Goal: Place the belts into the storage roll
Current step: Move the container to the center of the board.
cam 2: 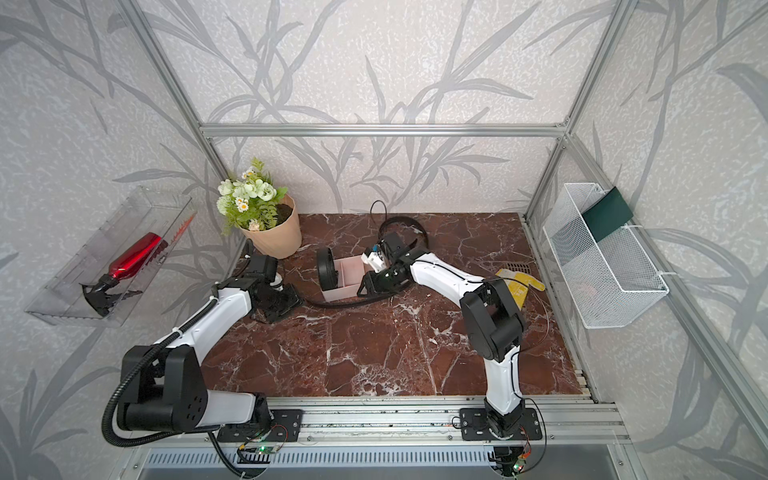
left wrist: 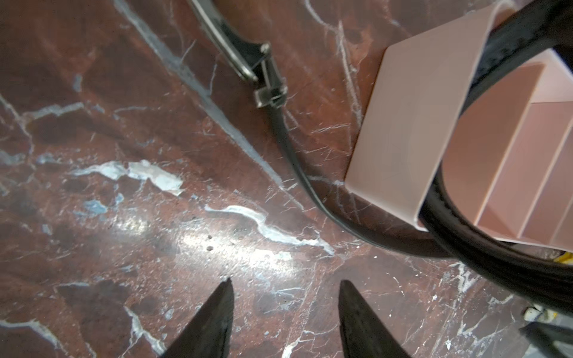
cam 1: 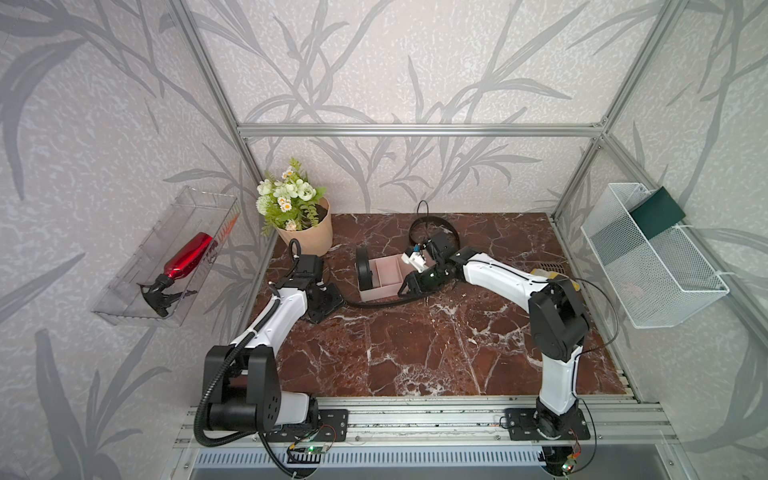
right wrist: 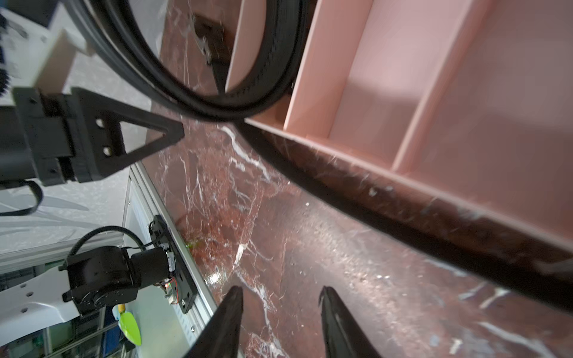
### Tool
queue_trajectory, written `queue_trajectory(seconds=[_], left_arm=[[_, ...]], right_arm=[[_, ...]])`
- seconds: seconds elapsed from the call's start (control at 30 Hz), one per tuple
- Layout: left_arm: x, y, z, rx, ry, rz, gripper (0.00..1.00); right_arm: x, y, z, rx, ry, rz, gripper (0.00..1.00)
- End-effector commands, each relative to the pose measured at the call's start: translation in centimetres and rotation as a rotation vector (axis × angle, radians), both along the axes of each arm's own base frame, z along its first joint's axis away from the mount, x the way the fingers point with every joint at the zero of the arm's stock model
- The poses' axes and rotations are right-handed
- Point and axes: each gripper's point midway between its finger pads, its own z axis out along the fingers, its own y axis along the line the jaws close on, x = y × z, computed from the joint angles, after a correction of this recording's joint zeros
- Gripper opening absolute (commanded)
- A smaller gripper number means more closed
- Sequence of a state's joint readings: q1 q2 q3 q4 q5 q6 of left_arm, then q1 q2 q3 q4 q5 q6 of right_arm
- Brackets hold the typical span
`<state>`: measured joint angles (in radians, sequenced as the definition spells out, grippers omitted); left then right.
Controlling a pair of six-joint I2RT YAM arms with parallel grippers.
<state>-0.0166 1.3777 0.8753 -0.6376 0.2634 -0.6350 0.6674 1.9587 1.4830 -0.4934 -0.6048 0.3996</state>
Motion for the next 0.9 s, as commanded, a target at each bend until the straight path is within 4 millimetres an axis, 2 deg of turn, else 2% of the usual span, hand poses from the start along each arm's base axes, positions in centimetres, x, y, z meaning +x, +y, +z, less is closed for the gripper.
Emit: queue_trajectory(seconds=[0.0, 0.2, 0.3, 0.6, 0.87], left_arm=[[-0.3, 1.4, -0.5, 0.032, 0.016, 0.086, 0.56], [1.2, 2.1, -1.3, -0.008, 0.012, 0.155, 0.58], [2.0, 2.2, -1.4, -0.015, 0.017, 0.156, 0.59], [3.4, 2.3, -2.6, -0.039, 0.042, 0.167, 0.60], [3.2, 3.3, -3.0, -0.039, 0.057, 0.181, 0.60]], right_arm=[[1.8, 0.7, -1.3, 0.017, 0.021, -0.144, 0.39], [3.9, 0.8, -3.1, -0.018, -0.012, -0.232, 0.40], [4.6, 0.9, -4.0, -0.033, -0.018, -0.227, 0.44], [5.7, 0.9, -7.1, -0.072, 0.002, -0.226, 0.46], [8.4, 3.1, -7.2, -0.005, 0.007, -0.277, 0.46]])
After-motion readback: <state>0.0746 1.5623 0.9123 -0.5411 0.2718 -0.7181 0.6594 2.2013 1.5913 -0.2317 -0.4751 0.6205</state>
